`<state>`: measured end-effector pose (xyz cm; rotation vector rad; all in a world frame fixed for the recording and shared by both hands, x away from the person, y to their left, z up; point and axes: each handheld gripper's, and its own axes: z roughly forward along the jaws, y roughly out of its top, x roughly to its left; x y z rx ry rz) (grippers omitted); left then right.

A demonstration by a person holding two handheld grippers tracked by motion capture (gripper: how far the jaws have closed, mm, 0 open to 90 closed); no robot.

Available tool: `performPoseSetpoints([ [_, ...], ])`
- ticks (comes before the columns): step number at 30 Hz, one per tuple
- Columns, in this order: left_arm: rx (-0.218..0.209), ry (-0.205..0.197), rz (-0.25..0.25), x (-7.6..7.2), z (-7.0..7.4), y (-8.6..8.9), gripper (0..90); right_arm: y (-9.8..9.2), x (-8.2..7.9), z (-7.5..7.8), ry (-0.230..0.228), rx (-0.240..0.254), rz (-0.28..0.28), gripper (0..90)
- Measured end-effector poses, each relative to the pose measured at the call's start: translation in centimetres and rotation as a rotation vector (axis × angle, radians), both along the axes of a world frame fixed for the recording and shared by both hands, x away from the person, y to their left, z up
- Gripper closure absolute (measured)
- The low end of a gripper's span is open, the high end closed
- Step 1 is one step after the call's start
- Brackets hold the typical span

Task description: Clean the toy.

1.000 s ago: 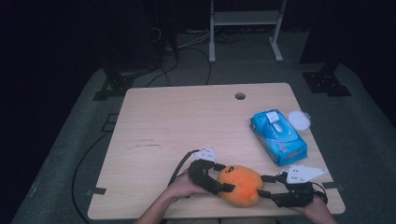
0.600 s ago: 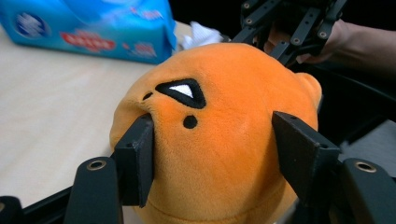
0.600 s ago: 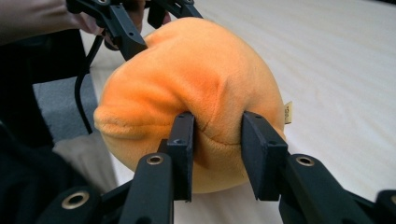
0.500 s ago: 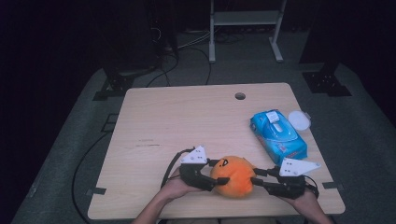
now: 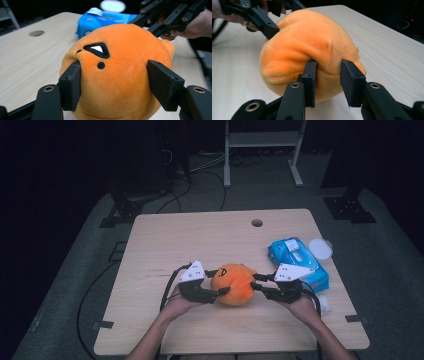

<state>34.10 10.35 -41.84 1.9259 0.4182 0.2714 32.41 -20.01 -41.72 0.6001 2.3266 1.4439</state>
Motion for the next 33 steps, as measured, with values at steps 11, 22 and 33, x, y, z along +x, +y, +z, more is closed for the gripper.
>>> performPoseSetpoints([
  [11, 0.067, 0.002, 0.048, 1.2, -1.1, -0.6, 28.0, 1.2, 2.5, -1.1, 0.023, -0.023, -0.031, 62.2],
  [22, 0.094, 0.014, 0.087, 0.7, -0.6, 0.3, 17.4, -0.8, 2.1, -0.5, 0.045, -0.01, -0.06, 55.7],
  [33, 0.071, 0.012, 0.109, -0.2, -0.5, 1.4, 14.6, -2.8, 1.2, -0.4, 0.05, -0.019, -0.096, 52.1],
])
